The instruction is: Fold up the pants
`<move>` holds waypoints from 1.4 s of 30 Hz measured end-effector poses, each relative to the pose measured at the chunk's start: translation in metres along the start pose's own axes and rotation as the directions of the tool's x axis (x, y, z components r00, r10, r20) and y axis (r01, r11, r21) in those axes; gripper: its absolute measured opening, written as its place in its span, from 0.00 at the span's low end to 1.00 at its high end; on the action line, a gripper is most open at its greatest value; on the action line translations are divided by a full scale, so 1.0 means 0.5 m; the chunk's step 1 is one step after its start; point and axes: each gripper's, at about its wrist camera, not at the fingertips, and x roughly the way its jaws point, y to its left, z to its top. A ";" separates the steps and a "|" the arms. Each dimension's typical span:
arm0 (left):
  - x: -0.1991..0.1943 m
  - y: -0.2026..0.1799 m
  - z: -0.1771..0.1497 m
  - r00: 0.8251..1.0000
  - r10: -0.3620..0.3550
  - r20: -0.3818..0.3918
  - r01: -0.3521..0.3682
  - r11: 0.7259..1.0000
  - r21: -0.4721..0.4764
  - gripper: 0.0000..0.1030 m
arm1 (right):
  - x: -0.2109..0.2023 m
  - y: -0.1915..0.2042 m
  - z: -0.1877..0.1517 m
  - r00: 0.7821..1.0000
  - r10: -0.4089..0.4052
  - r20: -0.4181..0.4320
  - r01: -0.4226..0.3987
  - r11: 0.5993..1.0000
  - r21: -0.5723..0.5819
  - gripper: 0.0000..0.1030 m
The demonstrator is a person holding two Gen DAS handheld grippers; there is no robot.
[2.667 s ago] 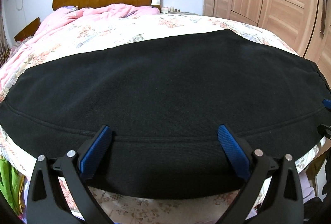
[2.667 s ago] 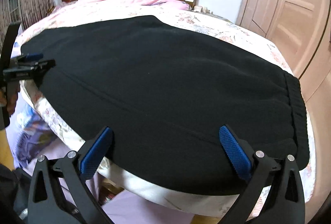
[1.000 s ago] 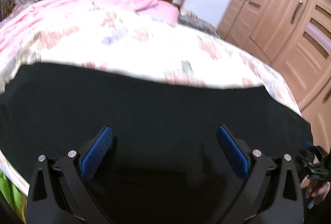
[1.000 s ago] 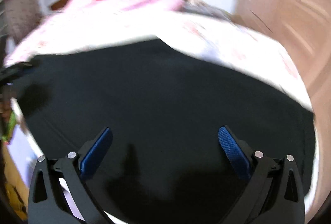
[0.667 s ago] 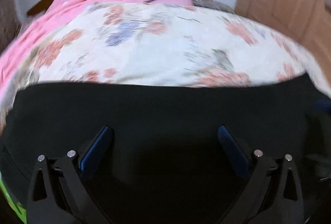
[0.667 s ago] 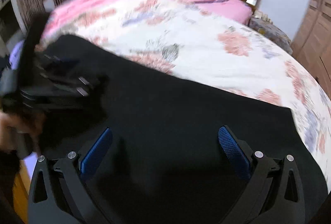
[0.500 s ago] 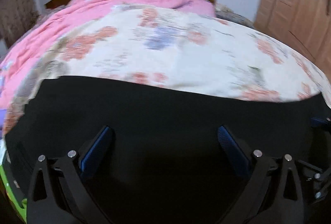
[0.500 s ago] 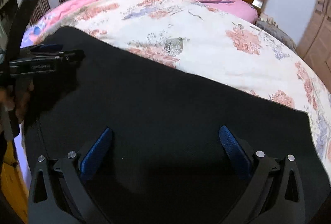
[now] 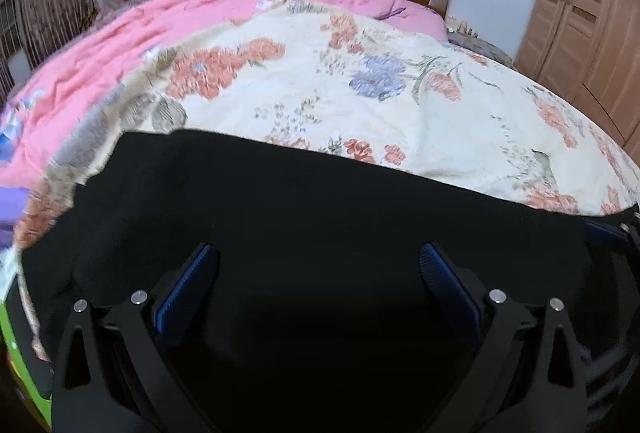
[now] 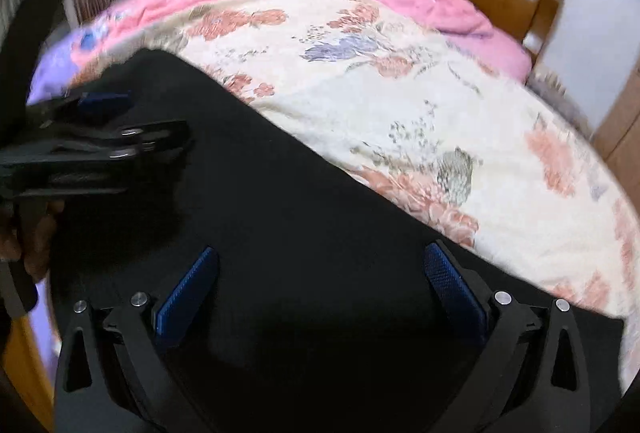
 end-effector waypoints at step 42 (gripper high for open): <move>-0.076 0.067 -0.124 0.994 0.099 0.054 -0.098 0.995 -0.022 0.99 | -0.078 0.110 -0.106 0.992 0.120 -0.024 -0.122 0.987 -0.100 0.96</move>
